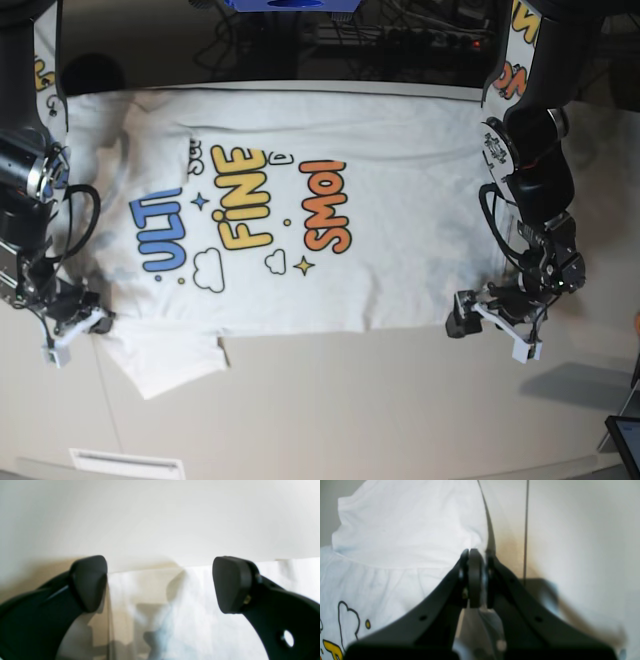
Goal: Fold the T-shirt properly
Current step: 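Grasp the shirt's side edges near the hem with both grippers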
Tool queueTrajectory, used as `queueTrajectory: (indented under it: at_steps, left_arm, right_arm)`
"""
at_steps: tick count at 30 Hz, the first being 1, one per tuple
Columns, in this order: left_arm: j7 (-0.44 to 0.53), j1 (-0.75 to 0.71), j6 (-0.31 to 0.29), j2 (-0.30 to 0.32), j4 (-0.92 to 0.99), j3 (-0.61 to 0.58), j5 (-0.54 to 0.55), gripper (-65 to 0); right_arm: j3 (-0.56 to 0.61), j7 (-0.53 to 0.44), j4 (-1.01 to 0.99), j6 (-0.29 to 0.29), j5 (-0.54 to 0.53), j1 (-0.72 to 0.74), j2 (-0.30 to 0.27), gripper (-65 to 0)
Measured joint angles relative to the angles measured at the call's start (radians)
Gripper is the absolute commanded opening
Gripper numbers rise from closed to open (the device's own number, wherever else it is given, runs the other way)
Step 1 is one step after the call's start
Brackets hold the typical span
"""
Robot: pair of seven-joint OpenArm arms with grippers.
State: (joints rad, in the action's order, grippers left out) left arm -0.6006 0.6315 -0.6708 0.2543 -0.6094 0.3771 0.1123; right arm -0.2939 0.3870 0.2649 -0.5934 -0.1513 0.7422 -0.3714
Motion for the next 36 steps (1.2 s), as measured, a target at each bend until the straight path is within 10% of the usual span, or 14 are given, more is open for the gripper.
queueTrajectory:
  at_steps: [15, 36]
  left_arm:
    - [-0.016, -0.004, 0.001, -0.015, 0.004, 0.000, -0.008, -53.1]
    - [-0.074, -0.076, 0.000, 0.013, -0.142, -0.073, -0.011, -56.9]
  right_arm:
    - [0.000, -0.002, 0.000, 0.000, 0.000, 0.000, 0.000, -64.9]
    - [0.000, -0.016, 0.228, -0.003, 0.019, -0.120, 0.025, -64.9]
